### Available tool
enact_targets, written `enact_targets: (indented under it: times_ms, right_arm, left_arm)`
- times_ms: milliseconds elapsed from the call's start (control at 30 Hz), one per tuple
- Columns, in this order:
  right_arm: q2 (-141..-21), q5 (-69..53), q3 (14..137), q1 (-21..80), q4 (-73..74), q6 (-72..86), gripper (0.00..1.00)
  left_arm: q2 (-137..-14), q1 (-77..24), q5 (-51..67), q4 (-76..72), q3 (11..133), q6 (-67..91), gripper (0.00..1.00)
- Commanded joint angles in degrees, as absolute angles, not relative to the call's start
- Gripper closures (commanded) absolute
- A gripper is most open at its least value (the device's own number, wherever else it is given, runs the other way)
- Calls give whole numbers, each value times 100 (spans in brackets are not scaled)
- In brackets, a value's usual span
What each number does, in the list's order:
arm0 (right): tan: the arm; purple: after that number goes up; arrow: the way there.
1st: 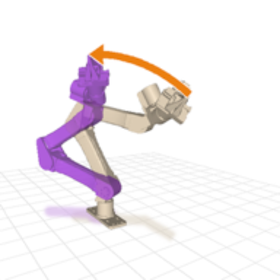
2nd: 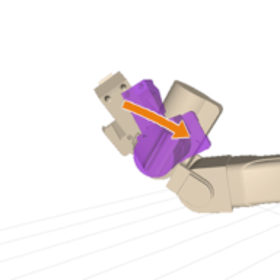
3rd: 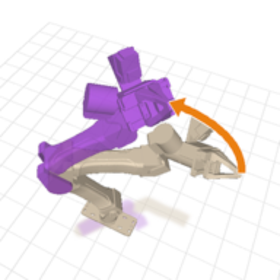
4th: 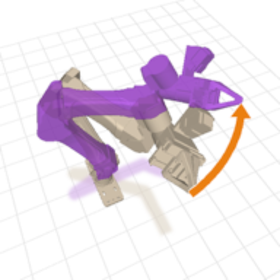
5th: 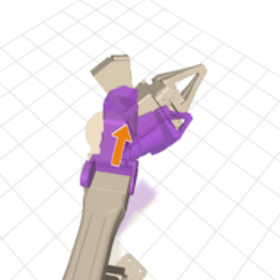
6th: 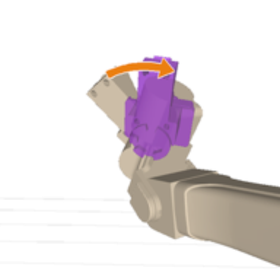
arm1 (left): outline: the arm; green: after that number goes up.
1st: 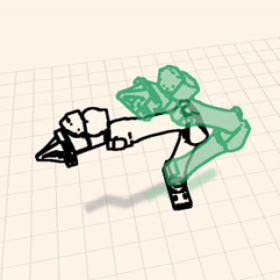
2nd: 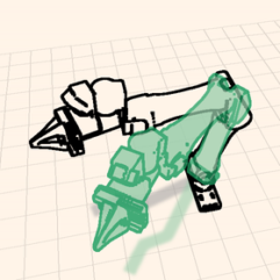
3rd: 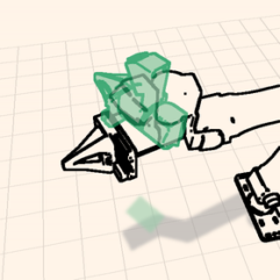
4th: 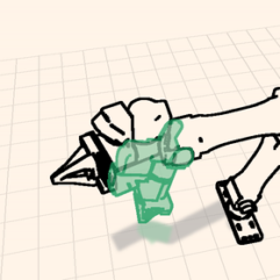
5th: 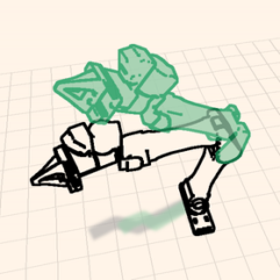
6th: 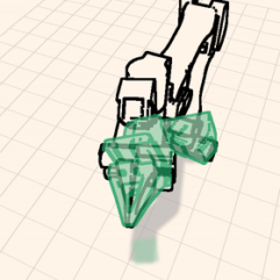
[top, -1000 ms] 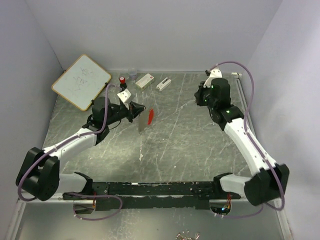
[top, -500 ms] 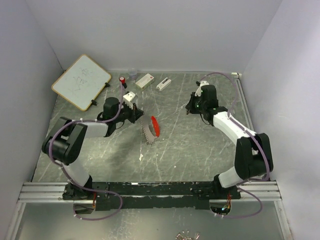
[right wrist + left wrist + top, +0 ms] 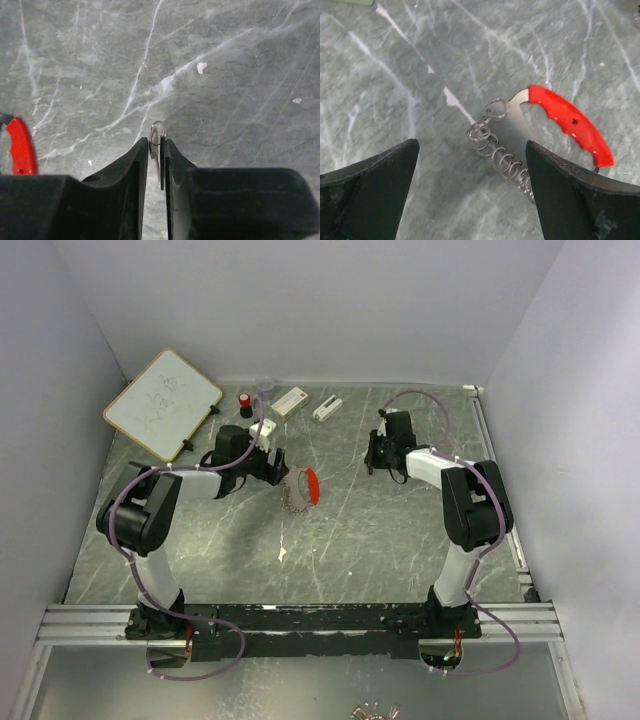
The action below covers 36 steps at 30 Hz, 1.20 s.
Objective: Remove the keys from the keyring
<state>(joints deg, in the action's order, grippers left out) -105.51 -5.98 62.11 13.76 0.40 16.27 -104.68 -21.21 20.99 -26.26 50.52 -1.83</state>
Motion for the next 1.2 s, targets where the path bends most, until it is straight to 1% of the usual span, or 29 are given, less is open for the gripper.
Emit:
enact_targets:
  times_ms: [0, 133, 233, 267, 433, 600, 633, 667, 700, 833, 1033, 1167]
  right_arm:
    - [-10687, -416, 6424, 1345, -181, 1570, 77]
    - [-10685, -317, 6429, 1349, -167, 1500, 57]
    - [-10410, -186, 6318, 1349, -164, 1416, 27]
    - [-10260, -170, 6217, 1353, -225, 1393, 24]
    - [-9193, 115, 5570, 1446, -432, 1310, 23]
    - [-7978, 285, 4780, 1494, -606, 1391, 22]
    - [-7729, 344, 4544, 1501, -676, 1418, 19]
    - [-7450, 433, 4367, 1496, -733, 1431, 3]
    - [-7301, 523, 4237, 1494, -756, 1451, 0]
    - [-7053, 617, 4045, 1499, -595, 1501, 0]
    - [-6944, 541, 3872, 1494, -466, 1607, 0]
    - [-6852, 658, 3753, 1495, -440, 1675, 0]
  left_arm:
    - [-10135, -2083, 1442, -2068, 5154, -402, 1]
    - [-9833, -2074, 1367, -2162, 4975, -311, 1]
    - [-9530, -2074, 1448, -2200, 4889, -248, 1]
    - [-9395, -2074, 1420, -2217, 4844, -220, 1]
    - [-8578, -2074, 1137, -2323, 4552, -82, 1]
    - [-7907, -2074, 1149, -1915, 4393, -164, 1]
    - [-7790, -2074, 1108, -1849, 4343, -146, 1]
    - [-7686, -2074, 1033, -1864, 4236, -101, 1]
    - [-7576, -2074, 901, -1917, 4113, -53, 1]
    - [-7260, -2074, 542, -2136, 3681, 93, 1]
    - [-7016, -2074, 387, -1923, 3524, 111, 1]
    - [-6942, -2074, 198, -2049, 3394, 254, 1]
